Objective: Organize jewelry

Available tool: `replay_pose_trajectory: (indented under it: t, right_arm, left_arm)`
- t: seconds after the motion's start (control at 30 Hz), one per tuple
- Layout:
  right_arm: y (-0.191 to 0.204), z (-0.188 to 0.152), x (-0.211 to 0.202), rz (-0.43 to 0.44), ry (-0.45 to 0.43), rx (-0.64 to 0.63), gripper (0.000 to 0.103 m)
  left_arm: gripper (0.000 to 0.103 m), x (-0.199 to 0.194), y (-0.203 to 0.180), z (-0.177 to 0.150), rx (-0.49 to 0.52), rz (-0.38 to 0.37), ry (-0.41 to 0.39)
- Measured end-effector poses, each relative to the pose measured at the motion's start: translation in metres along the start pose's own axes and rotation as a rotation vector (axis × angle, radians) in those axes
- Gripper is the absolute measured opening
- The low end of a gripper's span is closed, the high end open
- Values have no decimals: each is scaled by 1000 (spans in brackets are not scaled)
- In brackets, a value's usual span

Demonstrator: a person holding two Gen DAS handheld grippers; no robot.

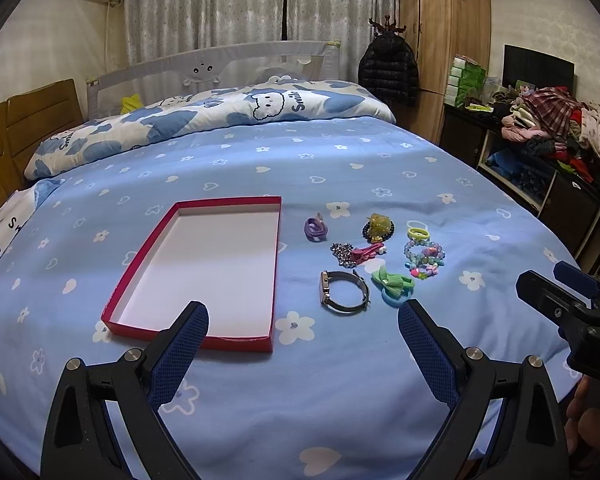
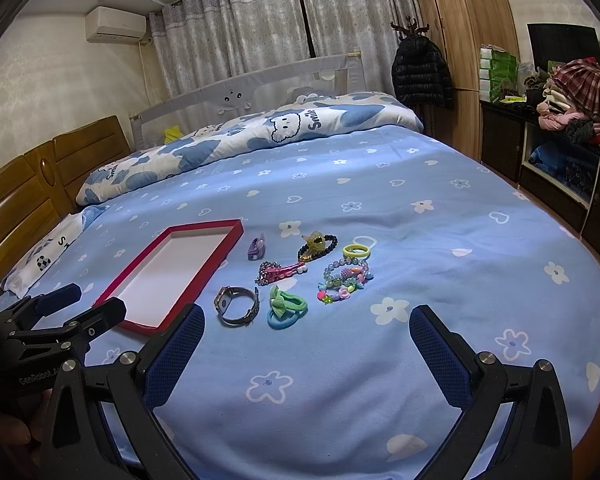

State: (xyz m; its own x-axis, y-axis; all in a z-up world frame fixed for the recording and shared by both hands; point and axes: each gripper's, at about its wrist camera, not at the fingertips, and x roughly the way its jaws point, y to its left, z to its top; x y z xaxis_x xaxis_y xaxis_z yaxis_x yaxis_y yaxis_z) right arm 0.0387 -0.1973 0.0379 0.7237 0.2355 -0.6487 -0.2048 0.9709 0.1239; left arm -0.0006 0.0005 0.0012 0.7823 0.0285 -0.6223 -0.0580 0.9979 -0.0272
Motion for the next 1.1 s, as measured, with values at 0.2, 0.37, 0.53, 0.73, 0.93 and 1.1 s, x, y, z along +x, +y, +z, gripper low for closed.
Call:
replay_pose_trajectory:
  t: [0.2,0.37,0.53,0.73,0.93,1.1]
  right_arm:
    - [0,0,0,0,0,0,103]
    - [0,0,0,0,0,0,103]
    - [0,0,0,-1,-1,0,103]
    - [3,0,1,3,1,-3,103]
    - [5,-1,0,4,3,-3,103]
    - [5,-1,1,3,3,-3,103]
  left_arm:
    - [96,0,0,0,-3,-1,-1]
    - [96,0,0,0,0,-2,0]
    - [96,1,0,-2,-1,-2,0]
    - [96,1,0,-3,0,-1,2]
    - [96,2,-1,-4,1,-2,3]
    - [96,2,0,-5,2,-3,5]
